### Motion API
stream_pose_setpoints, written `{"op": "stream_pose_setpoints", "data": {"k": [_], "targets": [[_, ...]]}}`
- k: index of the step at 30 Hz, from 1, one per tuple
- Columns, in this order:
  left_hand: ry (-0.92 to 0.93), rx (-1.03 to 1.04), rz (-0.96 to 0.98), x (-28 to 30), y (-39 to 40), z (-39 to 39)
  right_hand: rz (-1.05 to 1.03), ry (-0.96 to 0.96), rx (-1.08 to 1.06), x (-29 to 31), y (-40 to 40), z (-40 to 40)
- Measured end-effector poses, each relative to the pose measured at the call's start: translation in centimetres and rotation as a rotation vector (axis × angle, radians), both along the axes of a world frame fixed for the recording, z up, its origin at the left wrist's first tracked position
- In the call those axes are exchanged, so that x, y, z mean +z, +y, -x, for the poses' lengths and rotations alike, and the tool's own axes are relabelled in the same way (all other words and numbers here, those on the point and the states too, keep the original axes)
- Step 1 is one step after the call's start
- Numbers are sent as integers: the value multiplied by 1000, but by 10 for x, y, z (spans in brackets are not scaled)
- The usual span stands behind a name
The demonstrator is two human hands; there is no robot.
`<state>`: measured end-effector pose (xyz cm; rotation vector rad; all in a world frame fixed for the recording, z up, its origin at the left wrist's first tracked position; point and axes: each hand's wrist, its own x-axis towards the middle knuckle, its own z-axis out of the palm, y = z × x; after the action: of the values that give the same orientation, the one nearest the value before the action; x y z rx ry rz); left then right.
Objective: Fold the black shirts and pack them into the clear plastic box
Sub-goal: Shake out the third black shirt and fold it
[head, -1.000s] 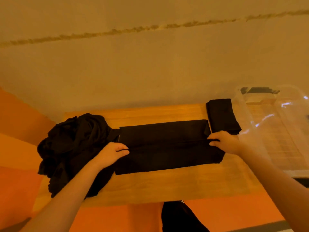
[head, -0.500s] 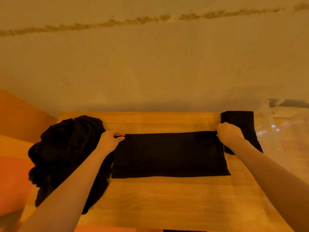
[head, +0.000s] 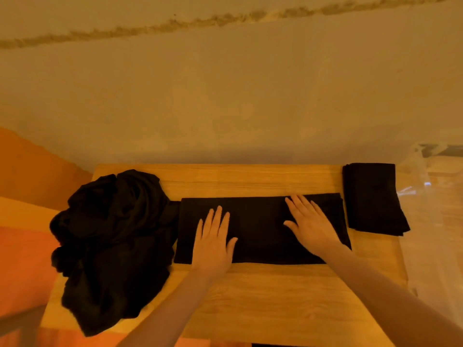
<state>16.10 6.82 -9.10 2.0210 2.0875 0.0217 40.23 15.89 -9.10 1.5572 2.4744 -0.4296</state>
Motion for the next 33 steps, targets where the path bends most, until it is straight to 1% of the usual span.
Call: {"op": "stream_pose_setpoints", "data": {"k": [1, 3, 7, 10, 12, 14, 16, 18, 20, 22, 25, 26, 28, 30, 33], "targets": [[21, 71, 70, -9, -4, 3, 16, -21, -23, -8, -3, -5], [48, 182, 117, -18, -8, 18, 3, -79, -101, -19, -7, -19], [101, 83, 159, -24, -4, 38, -12, -60, -205, -24, -22, -30], [66, 35, 154, -15, 9, 36, -40, -41, -252, -24, -31, -24], [15, 65, 115, -8, 21, 25, -68, -59, -245, -21, -29, -19], [13, 98, 100, -2, 32, 7, -76, -81, -212, -19, -24, -19], [3, 146, 174, -5, 41, -6, -64, -69, -180, -21, -23, -26], [23, 167, 224, -11, 50, -12, -78, -27, -212, -25, -30, -34], [75, 98, 194, -15, 62, -12, -81, 0, -282, -27, -47, -34], [90, 0, 177, -17, 77, -10, -53, 32, -381, -25, -71, -23], [108, -162, 206, -12, 103, -3, 15, 107, -498, -20, -98, -4], [135, -205, 207, -9, 109, -2, 30, 113, -489, -17, -102, -1], [159, -221, 144, 0, 109, -7, -53, 76, -392, -12, -98, -6], [112, -186, 76, 7, 91, -25, -95, 20, -276, -12, -86, -22], [60, -150, 113, -1, 44, -55, -72, -40, -93, -23, -74, -52]]}}
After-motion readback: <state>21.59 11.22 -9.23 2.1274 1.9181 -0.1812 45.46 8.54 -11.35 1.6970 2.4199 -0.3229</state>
